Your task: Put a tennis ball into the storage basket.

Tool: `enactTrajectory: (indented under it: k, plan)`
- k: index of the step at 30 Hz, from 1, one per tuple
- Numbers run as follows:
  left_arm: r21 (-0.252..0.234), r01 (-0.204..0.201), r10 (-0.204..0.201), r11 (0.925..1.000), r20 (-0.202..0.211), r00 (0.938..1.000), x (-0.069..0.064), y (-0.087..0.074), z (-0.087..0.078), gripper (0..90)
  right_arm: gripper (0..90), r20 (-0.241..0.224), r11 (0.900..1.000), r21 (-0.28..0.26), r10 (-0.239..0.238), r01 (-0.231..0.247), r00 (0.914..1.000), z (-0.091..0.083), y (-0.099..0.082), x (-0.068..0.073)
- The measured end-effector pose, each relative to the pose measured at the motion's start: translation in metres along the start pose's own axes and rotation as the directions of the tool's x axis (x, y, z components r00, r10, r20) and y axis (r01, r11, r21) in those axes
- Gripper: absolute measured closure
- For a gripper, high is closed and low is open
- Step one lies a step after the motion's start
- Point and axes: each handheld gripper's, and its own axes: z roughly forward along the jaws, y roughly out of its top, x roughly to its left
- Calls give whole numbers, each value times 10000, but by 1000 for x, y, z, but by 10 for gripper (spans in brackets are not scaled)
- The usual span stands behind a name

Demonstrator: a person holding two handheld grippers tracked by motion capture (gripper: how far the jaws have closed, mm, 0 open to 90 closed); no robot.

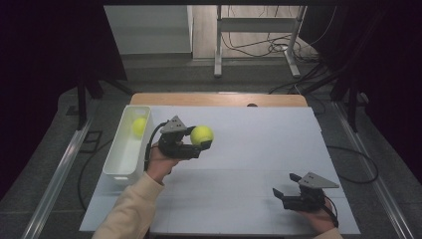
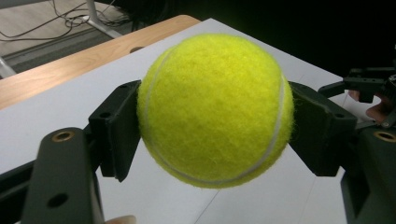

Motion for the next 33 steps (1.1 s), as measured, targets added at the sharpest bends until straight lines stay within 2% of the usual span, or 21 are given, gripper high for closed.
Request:
enactTrajectory:
  k: [7, 11, 16, 27, 33]
  plan:
    - [-106, 112, -114, 9999, -160, 9998, 5, -1, -6, 257, 154, 8, 10000, 4, -10, 10, 10000, 0, 0, 0]
    - [-121, 78, -83, 9999, -402, 9992, 9, -1, -13, 257, 154, -6, 10000, -7, 8, -8, 10000, 1, 0, 0]
    - [-244, 217, -231, 9995, -597, 9979, 15, -1, -22, 257, 154, 0, 10000, -27, 24, -24, 10000, 0, 0, 0]
    - [-394, 602, -641, 9974, -1054, 9924, 29, -6, -37, 257, 154, 18, 10000, 8, -15, 15, 10000, 0, 0, 0]
    - [-448, 672, -722, 9967, -1211, 9900, 33, -7, -44, 257, 154, 0, 10000, -52, 13, -13, 10000, 0, 0, 0]
